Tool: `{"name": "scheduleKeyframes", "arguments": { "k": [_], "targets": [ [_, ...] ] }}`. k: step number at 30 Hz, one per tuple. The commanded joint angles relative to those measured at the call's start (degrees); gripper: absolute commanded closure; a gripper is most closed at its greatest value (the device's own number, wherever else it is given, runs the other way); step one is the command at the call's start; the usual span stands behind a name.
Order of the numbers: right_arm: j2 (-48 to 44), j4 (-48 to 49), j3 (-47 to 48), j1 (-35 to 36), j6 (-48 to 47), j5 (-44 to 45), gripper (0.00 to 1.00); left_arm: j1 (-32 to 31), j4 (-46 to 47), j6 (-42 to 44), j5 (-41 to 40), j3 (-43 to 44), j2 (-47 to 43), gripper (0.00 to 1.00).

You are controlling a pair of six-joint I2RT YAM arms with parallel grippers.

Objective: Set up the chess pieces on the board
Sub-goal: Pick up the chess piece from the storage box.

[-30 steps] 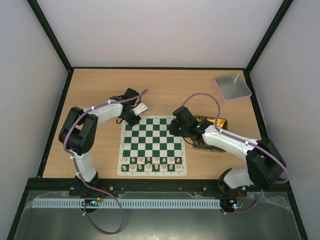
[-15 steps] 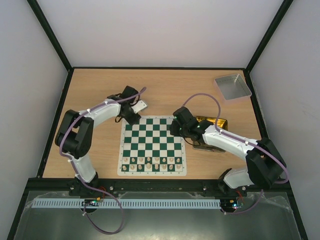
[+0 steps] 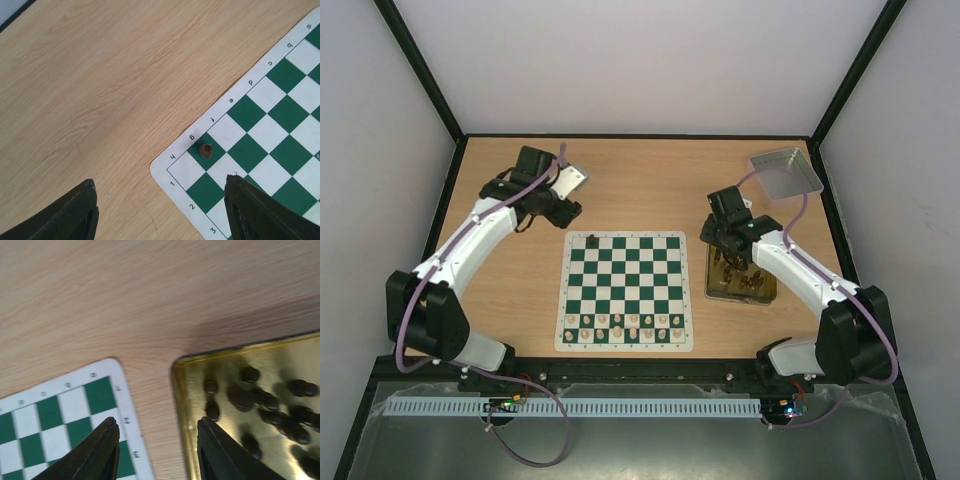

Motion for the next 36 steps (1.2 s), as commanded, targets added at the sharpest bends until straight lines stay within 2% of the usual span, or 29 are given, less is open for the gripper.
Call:
{"name": "scheduleKeyframes", "arguments": {
  "k": [1,10,13,18,26,36],
  "targets": [
    [1.7,-9.2,1.9,-1.1,-1.5,5.8,0.58,2.0,-3.2,-0.4,5.1,-1.2,-3.7,0.28],
    [3.1,-13.1,2.5,-1.4,-2.3,7.9,0.56,4.6,3.3,-2.8,9.7,-10.6,-6.4,0.23],
    [3.5,-12.4,1.8,-1.5,-1.8,6.8,0.60,5.9,4.2,-3.1,10.5,-12.0,-6.4,0.23],
    [2.2,-13.5,0.9,-1.9,-0.9,5.9,0.65,8.8,3.6,-3.2,13.8,-12.0,-6.7,0.22],
    [-2.7,-16.8,-3.5,-1.9,1.7,3.5,0.68,10.2,3.9,-3.3,15.2,-12.9,-7.6,0.23],
    [-5.2,-14.5,-10.3,-1.9,3.5,-0.4,0.71,10.9,3.4,-3.5,16.9,-12.4,-7.8,0.23]
  ]
}}
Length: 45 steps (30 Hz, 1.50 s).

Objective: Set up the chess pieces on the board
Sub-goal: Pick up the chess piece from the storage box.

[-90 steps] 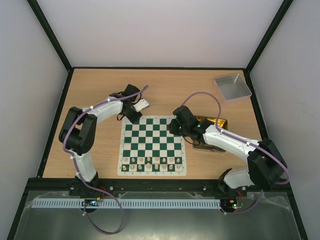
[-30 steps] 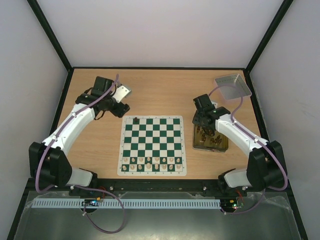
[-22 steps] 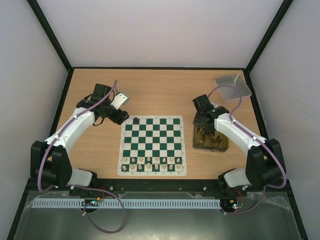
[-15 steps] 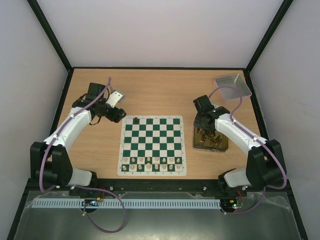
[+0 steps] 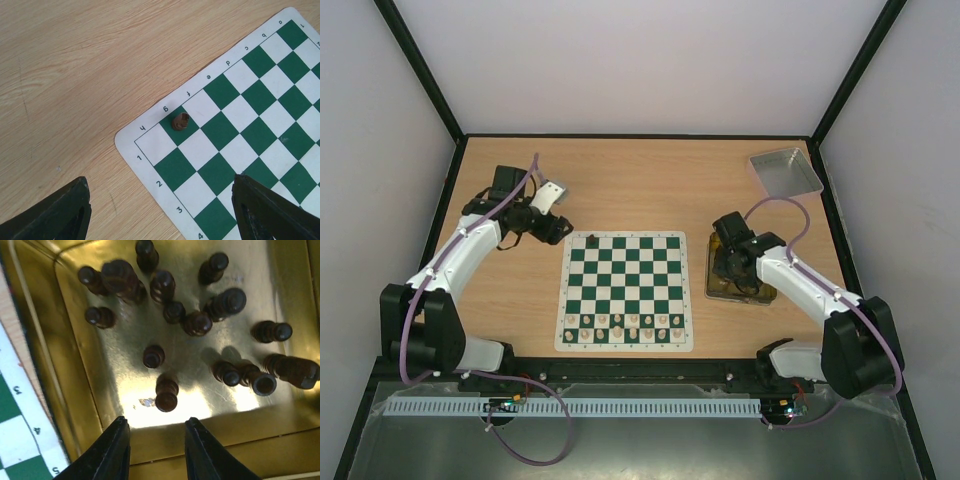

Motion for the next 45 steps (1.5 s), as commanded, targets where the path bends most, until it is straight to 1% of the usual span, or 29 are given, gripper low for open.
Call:
{"name": "scheduleKeyframes", "arguments": {
  "k": [1,16,26,45],
  "targets": [
    [-1.6,-0.3,-2.5,-0.2,1.2,-0.5,0.71,0.3,0.0,-0.4,1.9,-0.2,-1.8,0.23],
    [0.8,3.6,-3.9,-1.2,1.0,0.7,0.72,0.3,-0.2,-0.7,1.8,-0.2,-1.7,0.22],
    [2.4,6.2,-5.1,-4.4,-0.4,-1.8,0.73,0.3,-0.2,-0.8,2.3,0.1,-1.0,0.22],
    [4.9,8.8,-5.8,-5.4,-1.7,-3.3,0.76,0.3,-0.6,-0.8,2.7,0.5,0.0,0.22]
  ]
}}
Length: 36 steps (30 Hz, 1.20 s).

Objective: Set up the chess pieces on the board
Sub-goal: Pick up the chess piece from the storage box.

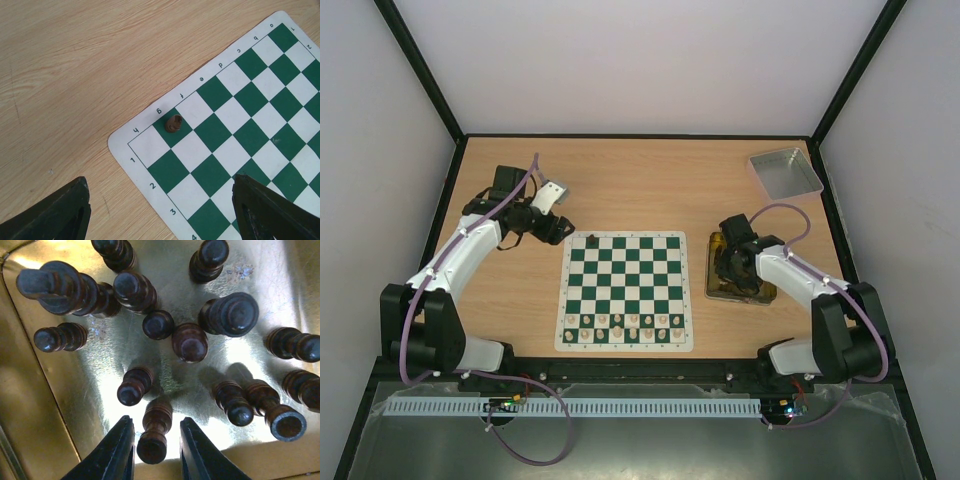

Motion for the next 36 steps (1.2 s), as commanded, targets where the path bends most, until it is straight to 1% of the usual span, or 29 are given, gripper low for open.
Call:
{"name": "scheduleKeyframes", "arguments": {
  "k": [1,5,9,11,19,22,29,32,36],
  "targets": [
    [0.7,0.7,-1.1,-0.5,-0.6,0.5,0.76,0.3,-0.6,-0.3,1.3,0.5,0.0,0.22],
    [1.1,1.0,-1.0,-1.1,-0.9,0.5,0.79,0.3,-0.6,-0.2,1.4,0.5,0.1,0.22],
    [1.4,0.9,-0.7,-1.3,-1.0,0.6,0.87,0.3,-0.5,-0.2,1.4,0.5,0.3,0.22],
    [1.1,0.5,-0.3,-1.3,-1.1,0.8,0.89,0.3,-0.5,-0.2,1.5,0.5,0.3,0.22],
    [-3.0,-5.3,2.5,-1.3,-1.8,1.4,0.90,0.3,-0.9,-0.1,1.6,0.4,0.5,0.22],
    [-4.8,-8.4,4.6,-1.3,-2.2,2.1,0.95,0.3,-0.8,-0.1,1.7,0.4,0.5,0.22],
    [-7.3,-14.0,9.9,-0.9,-3.0,2.7,0.95,0.3,-0.7,-0.3,1.2,0.7,0.4,0.22],
    [-6.9,-14.9,12.6,1.6,-2.7,3.5,0.95,0.3,-0.3,-0.8,0.4,0.6,0.1,0.22],
    [-3.1,-16.0,20.0,8.9,-1.0,5.6,0.95,0.6,1.2,-2.1,-3.1,0.2,-0.3,0.22]
  ]
}}
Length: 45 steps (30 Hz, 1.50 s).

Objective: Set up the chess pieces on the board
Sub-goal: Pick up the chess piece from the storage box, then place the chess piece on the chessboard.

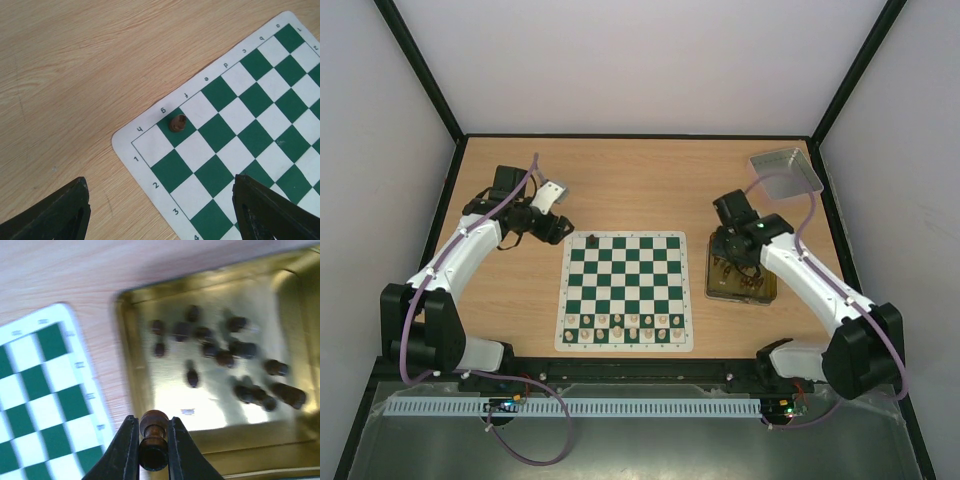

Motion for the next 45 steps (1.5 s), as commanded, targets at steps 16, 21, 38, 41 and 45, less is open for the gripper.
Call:
{"name": "scheduleKeyframes", "arguments": {
  "k": [16,21,38,41,45],
  "targets": [
    [40.1,-3.4,48.0,26.2,-2.7,4.0,0.97,17.8,0.8,-5.7,4.1,3.1,3.4,0.14],
    [51.3,-7.0,63.5,27.7,-4.2,2.2,0.97,19.4,1.1,-6.1,4.8,2.9,3.0,0.12],
    [67.8,-10.7,82.1,29.6,-7.3,0.3,0.97,19.8,1.0,-6.1,5.5,2.5,3.4,0.10],
    [68.4,-9.9,82.2,30.3,-7.0,1.1,0.97,19.8,1.1,-6.1,4.9,2.1,3.1,0.10],
    [69.0,-8.9,82.1,31.3,-6.4,2.2,0.97,19.8,0.8,-5.1,3.7,1.7,2.3,0.07]
  ]
}}
